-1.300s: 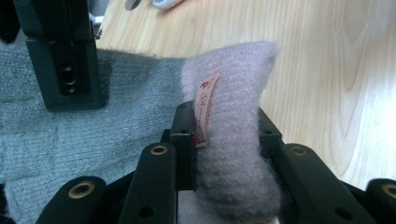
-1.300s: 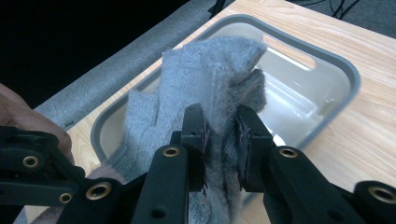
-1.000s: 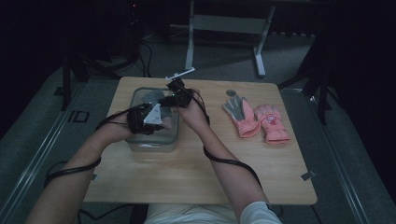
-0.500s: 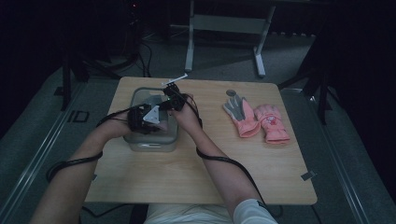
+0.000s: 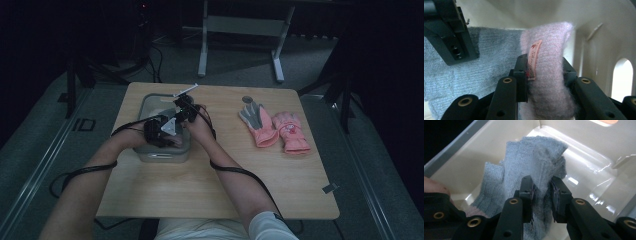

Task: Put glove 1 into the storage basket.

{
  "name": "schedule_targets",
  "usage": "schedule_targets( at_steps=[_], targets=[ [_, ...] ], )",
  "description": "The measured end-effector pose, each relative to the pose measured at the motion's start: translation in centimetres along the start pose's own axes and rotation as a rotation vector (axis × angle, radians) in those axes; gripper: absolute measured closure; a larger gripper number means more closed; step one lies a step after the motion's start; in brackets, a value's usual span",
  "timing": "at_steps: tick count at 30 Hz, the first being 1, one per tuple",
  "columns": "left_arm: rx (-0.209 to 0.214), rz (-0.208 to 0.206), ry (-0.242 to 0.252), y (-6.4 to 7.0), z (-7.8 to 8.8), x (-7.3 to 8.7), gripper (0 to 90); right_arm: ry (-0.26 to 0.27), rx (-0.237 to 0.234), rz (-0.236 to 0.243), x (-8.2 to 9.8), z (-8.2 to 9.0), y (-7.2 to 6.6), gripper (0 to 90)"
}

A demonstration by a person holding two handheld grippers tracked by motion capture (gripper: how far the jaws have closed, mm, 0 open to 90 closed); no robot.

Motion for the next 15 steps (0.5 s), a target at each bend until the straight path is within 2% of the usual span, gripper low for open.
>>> schedule_targets(
  at_steps=[3,4,6,9,11,15],
  targets=[
    [0.000,-0.006,-0.009,-0.1,-0.4,0.2,66.4,-0.005,0.025,0.007,-0.1,0.0,0.2,70.0],
    [0.001,-0.024,-0.029,0.0,-0.6,0.2,66.2,-0.009,0.031,0.013,-0.1,0.0,0.3,69.0],
    [0.020,-0.027,-0.046,0.3,-1.2,0.3,65.8,-0.014,0.064,0.022,-0.1,0.1,0.7,67.5],
    [0.023,-0.054,-0.090,0.5,-1.8,0.4,65.0,-0.006,0.051,0.009,0.0,0.4,1.1,66.1],
    [0.036,-0.026,-0.068,0.5,-1.8,0.2,64.3,0.007,0.052,-0.002,0.0,0.7,1.3,64.1],
    [0.036,-0.007,-0.079,0.3,-1.8,0.4,58.6,0.035,0.037,-0.015,-0.2,1.7,1.5,59.3]
  ],
)
Point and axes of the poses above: each handheld gripper's, and its own axes: z roughly backward along the jaws, x roughly out of its underside, y roughly to its right, the point moved 9 cm from there along -z, roughly forward along the jaws, and after that the axes turned 3 degrees about -y, right-handed, at the moved point
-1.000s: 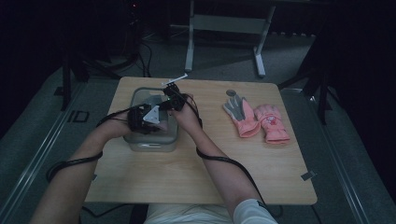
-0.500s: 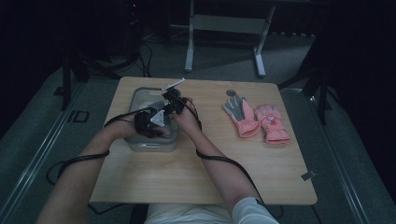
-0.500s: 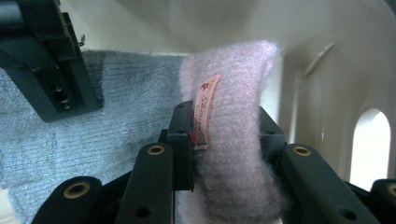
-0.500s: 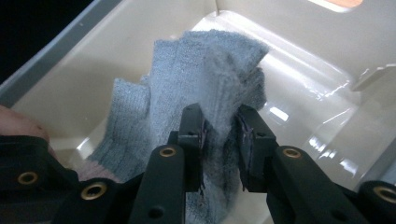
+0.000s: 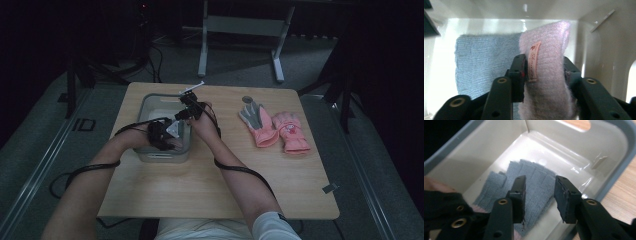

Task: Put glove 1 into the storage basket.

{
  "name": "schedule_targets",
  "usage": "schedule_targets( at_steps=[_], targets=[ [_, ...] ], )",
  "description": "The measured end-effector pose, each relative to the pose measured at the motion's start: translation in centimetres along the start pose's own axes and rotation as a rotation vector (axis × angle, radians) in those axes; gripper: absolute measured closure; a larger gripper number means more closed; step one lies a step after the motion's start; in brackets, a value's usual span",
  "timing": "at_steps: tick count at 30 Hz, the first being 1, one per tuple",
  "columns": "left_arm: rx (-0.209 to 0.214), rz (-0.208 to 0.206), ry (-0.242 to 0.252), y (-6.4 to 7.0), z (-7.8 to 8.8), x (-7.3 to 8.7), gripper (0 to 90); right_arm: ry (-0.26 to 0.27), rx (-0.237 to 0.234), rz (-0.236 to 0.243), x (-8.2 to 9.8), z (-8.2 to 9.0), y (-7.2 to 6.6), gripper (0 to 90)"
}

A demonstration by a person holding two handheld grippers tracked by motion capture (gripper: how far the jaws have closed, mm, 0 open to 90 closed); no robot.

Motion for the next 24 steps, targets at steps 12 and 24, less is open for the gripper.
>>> schedule_targets(
  at_steps=[12,24],
  targets=[
    [-0.063,0.115,0.004,-1.0,3.2,-0.1,37.1,0.044,0.004,-0.028,0.1,2.6,1.8,53.3],
    [-0.076,0.210,0.103,-0.2,6.2,-2.6,37.2,0.108,-0.013,0.003,2.1,6.6,2.2,53.2]
  ],
)
Point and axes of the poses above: each handheld gripper's, and its own axes: z roughly backward along the jaws, x roughly out of its underside, y roughly to its right, the point moved 9 cm from there along -z, roughly forward along the jaws, and after that the axes turned 3 degrees about -y, right-handed, at the moved point
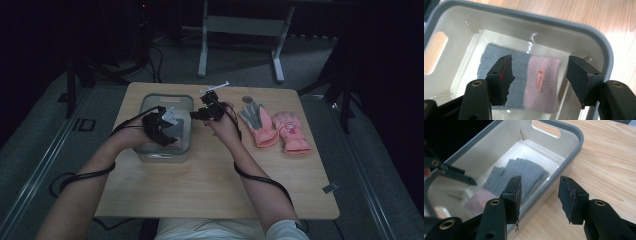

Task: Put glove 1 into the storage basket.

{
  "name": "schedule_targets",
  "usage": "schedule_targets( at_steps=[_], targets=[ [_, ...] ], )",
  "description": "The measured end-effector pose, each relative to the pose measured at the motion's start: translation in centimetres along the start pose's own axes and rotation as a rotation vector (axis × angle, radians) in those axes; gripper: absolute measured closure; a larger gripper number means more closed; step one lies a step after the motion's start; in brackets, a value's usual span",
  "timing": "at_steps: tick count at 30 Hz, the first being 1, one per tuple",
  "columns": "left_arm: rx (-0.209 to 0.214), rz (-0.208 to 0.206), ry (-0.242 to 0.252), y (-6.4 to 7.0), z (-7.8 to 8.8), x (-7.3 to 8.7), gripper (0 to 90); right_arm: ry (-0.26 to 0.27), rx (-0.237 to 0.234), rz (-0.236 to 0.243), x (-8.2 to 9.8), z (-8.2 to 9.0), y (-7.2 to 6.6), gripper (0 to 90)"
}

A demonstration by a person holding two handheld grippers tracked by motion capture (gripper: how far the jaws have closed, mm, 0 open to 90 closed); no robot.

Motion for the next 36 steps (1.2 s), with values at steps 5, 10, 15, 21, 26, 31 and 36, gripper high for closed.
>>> schedule_targets(
  at_steps=[5,10,15,21,26,31,36],
  targets=[
    [-0.001,0.008,0.017,0.9,0.3,-1.5,37.2,0.031,0.022,0.021,0.8,2.1,0.9,53.3],
    [0.013,0.021,0.042,2.1,0.6,-3.4,37.5,0.046,0.038,0.023,1.9,3.7,2.1,52.9],
    [0.036,0.010,0.052,3.4,0.3,-5.0,39.4,0.053,0.069,0.033,3.2,5.2,3.7,53.2],
    [0.047,0.020,0.088,5.1,-0.5,-6.5,35.7,0.068,0.099,0.058,5.2,6.7,5.7,53.0],
    [0.075,0.040,0.116,7.0,-1.4,-7.9,29.2,0.069,0.119,0.069,6.9,7.8,7.2,54.0],
    [0.111,0.058,0.136,9.1,-2.2,-9.2,13.3,0.075,0.136,0.088,8.3,8.8,8.2,54.4],
    [0.139,0.077,0.134,10.8,-2.9,-9.6,1.9,0.087,0.173,0.094,9.2,9.6,9.5,54.5]
  ],
)
Point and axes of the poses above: each handheld gripper's, and its own axes: z roughly backward along the jaws, x roughly out of its underside, y roughly to its right, the point moved 9 cm from there along -z, roughly forward along the jaws, and after that the axes turned 3 degrees about -y, right-handed, at the moved point
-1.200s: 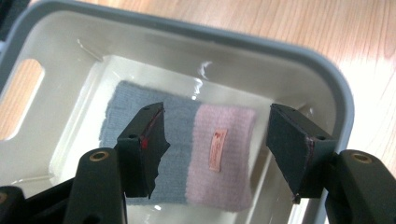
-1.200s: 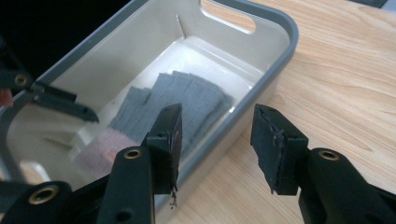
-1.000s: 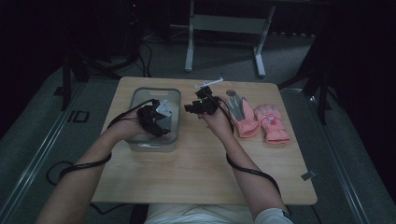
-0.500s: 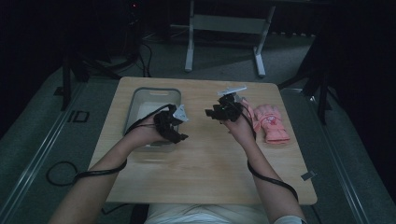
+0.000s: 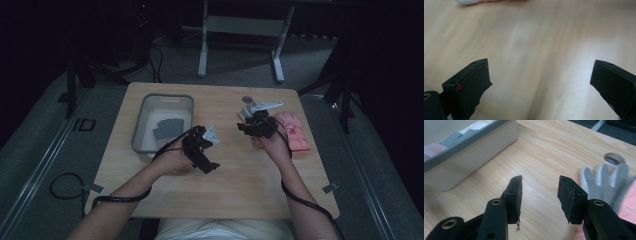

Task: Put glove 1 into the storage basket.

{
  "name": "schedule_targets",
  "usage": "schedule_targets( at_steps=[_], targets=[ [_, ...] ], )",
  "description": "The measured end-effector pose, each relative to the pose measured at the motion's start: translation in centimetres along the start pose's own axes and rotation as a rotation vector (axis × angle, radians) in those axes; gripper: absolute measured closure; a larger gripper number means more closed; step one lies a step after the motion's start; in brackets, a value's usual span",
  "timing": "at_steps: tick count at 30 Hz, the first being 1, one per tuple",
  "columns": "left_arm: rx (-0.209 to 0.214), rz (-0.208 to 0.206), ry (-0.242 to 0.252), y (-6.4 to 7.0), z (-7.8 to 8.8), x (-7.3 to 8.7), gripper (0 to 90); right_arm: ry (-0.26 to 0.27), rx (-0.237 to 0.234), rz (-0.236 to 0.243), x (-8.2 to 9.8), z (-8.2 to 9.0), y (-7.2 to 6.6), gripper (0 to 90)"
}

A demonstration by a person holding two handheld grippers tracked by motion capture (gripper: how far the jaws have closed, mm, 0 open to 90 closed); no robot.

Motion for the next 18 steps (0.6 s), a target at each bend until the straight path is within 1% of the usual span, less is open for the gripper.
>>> schedule_targets(
  at_steps=[1,2,4,5,6,7,8,9,10,12,13,14,15,16,18],
  targets=[
    [0.013,0.002,0.009,0.3,-0.3,0.0,1.9,0.000,0.006,-0.005,0.2,0.1,0.4,54.5],
    [0.016,0.014,0.011,0.5,-0.5,0.1,1.8,0.001,0.017,-0.007,0.5,0.2,0.9,55.7],
    [0.038,0.036,0.022,0.9,-1.0,0.3,1.6,0.005,0.021,-0.017,0.9,0.4,1.6,57.5],
    [0.034,0.042,0.030,1.0,-1.3,0.5,1.6,0.006,0.028,-0.018,1.0,0.5,1.9,59.2],
    [0.019,0.037,0.044,1.3,-1.5,0.6,1.6,0.001,0.034,-0.015,1.3,0.6,2.4,59.7],
    [0.016,0.034,0.050,1.4,-1.6,0.8,1.6,-0.001,0.043,-0.015,1.5,0.6,2.9,60.2],
    [0.024,0.041,0.062,1.9,-1.9,0.9,1.6,-0.001,0.051,-0.016,1.6,0.6,3.3,60.6],
    [0.026,0.045,0.066,2.1,-2.1,1.0,1.6,-0.006,0.058,-0.013,1.9,0.6,3.9,60.7],
    [0.022,0.048,0.082,2.5,-2.3,1.2,1.6,-0.008,0.065,-0.010,2.0,0.5,4.3,60.8],
    [0.026,0.060,0.099,3.0,-2.7,1.4,1.6,-0.011,0.079,-0.019,2.2,0.3,5.7,61.1],
    [0.020,0.064,0.104,3.2,-2.9,1.6,1.6,-0.008,0.086,-0.024,2.2,0.3,6.1,61.2],
    [0.020,0.064,0.104,3.2,-2.9,1.6,1.6,-0.008,0.086,-0.024,2.2,0.3,6.1,61.2],
    [0.012,0.086,0.125,3.7,-3.5,2.0,1.6,-0.010,0.097,-0.024,2.3,0.1,6.8,61.2],
    [0.016,0.089,0.127,3.9,-3.7,2.2,1.6,-0.012,0.108,-0.027,2.3,-0.2,7.8,61.3],
    [0.011,0.102,0.147,4.3,-4.2,2.5,1.6,-0.021,0.111,-0.025,2.2,-0.8,8.5,61.8]
  ],
)
Point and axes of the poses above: each handheld gripper's, and its own axes: z roughly backward along the jaws, x roughly out of its underside, y roughly to its right, the point moved 9 cm from there along -z, roughly forward along the jaws, and after that the axes turned 3 degrees about -y, right-handed, at the moved point
